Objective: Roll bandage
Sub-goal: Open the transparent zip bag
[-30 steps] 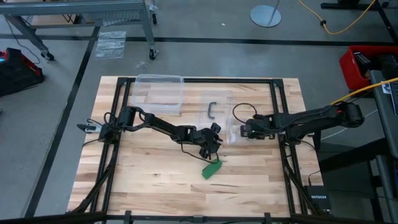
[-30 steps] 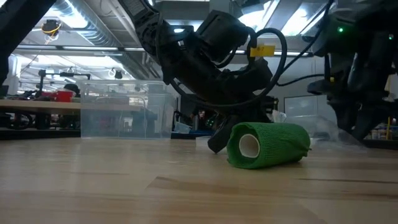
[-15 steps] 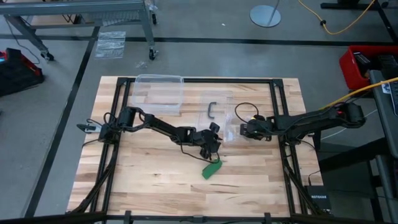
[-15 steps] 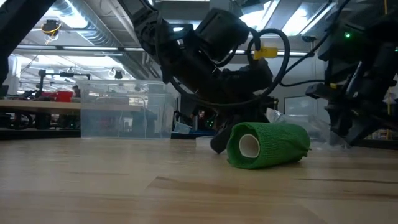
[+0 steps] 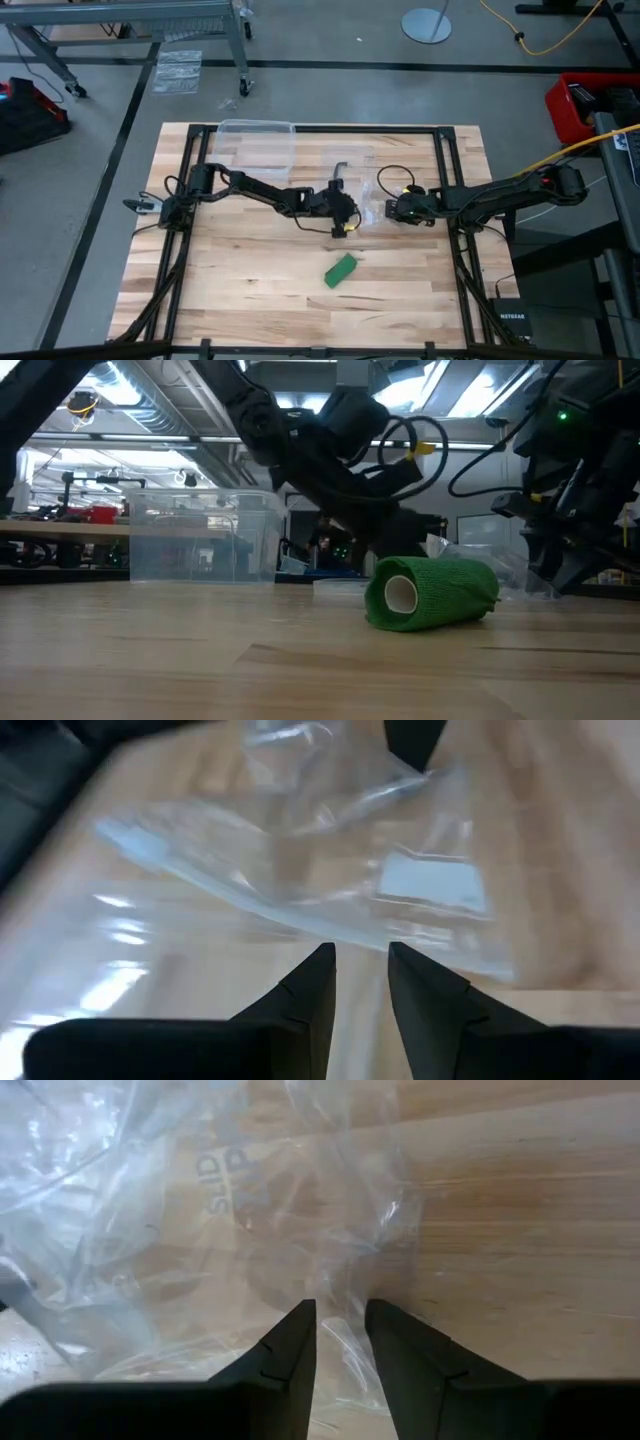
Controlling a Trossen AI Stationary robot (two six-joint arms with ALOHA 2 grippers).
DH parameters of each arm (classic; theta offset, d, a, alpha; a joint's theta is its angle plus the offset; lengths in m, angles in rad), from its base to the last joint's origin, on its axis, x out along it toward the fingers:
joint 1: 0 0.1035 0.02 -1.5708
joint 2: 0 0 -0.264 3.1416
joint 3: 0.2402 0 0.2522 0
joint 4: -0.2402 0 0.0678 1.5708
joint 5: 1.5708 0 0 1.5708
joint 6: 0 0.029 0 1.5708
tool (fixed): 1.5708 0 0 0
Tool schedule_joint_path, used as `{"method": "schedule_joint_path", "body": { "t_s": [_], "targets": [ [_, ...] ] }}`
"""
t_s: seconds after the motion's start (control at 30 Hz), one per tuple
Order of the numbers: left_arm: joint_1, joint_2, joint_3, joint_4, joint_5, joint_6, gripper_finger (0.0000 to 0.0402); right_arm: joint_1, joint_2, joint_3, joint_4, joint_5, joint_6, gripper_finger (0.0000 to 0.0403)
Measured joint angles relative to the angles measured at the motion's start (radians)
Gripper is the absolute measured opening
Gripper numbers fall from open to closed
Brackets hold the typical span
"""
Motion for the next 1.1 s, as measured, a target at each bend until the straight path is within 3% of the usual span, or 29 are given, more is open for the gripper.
{"method": "schedule_joint_path", "body": {
  "t_s": [0.1,0.27,0.4,0.77,1.1],
  "targets": [
    [0.025,-0.001,0.000,0.001,0.093,-0.092,0.0088,0.000,0.000,0.000,0.002,0.002,-0.017,0.0106],
    [0.051,-0.003,0.000,-0.002,0.119,-0.189,0.0088,0.000,0.002,-0.001,0.013,0.008,-0.022,0.0106],
    [0.063,-0.003,0.000,0.027,0.200,-0.247,0.0088,0.000,0.005,-0.006,0.049,0.020,-0.050,0.0106],
    [0.062,-0.003,0.000,0.073,0.208,-0.307,0.0088,0.000,0.005,-0.007,0.097,0.023,-0.051,0.0106],
    [0.058,-0.003,0.001,-0.053,0.209,-0.450,0.0088,0.000,0.037,-0.004,0.105,0.023,-0.072,0.0106]
  ]
}}
